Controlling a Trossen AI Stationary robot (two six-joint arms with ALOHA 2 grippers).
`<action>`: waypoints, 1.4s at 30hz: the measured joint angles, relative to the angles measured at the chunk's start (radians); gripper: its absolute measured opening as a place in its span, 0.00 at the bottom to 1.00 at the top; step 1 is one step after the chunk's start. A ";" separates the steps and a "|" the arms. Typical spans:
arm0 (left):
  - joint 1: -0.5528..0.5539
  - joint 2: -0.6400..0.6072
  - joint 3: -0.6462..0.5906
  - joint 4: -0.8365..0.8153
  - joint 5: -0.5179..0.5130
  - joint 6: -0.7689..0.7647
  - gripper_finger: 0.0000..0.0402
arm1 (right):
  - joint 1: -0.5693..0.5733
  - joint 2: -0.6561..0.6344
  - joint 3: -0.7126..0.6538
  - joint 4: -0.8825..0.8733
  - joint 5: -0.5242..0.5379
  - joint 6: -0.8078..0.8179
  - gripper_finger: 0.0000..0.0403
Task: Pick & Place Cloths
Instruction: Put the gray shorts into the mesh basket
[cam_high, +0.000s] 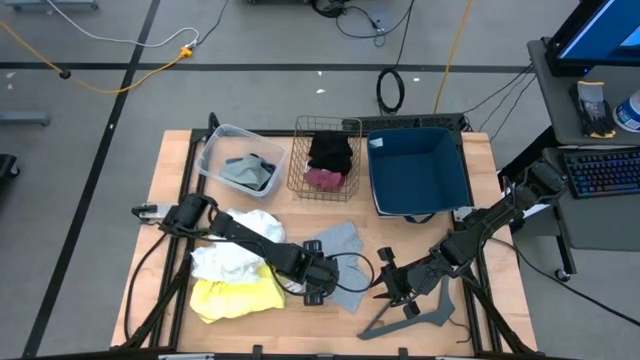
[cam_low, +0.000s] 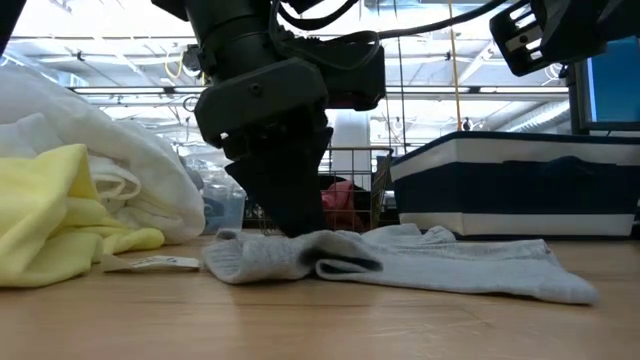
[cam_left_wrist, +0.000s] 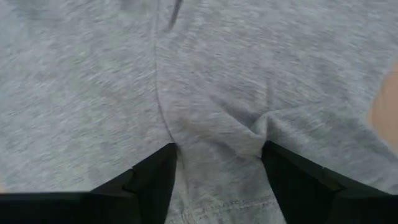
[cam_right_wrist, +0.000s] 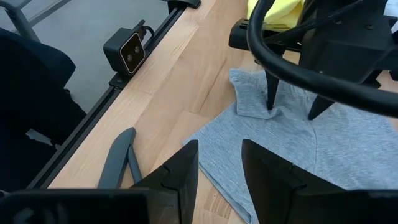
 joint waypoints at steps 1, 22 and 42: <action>0.000 0.000 0.000 0.000 0.012 0.007 0.58 | 0.000 0.000 0.000 0.000 0.000 0.000 0.29; 0.000 0.005 -0.003 0.117 0.144 0.085 0.04 | 0.000 0.000 0.000 0.000 0.000 0.000 0.29; -0.010 -0.140 -0.004 0.032 0.152 0.113 0.01 | 0.000 0.000 0.000 0.002 0.000 0.000 0.29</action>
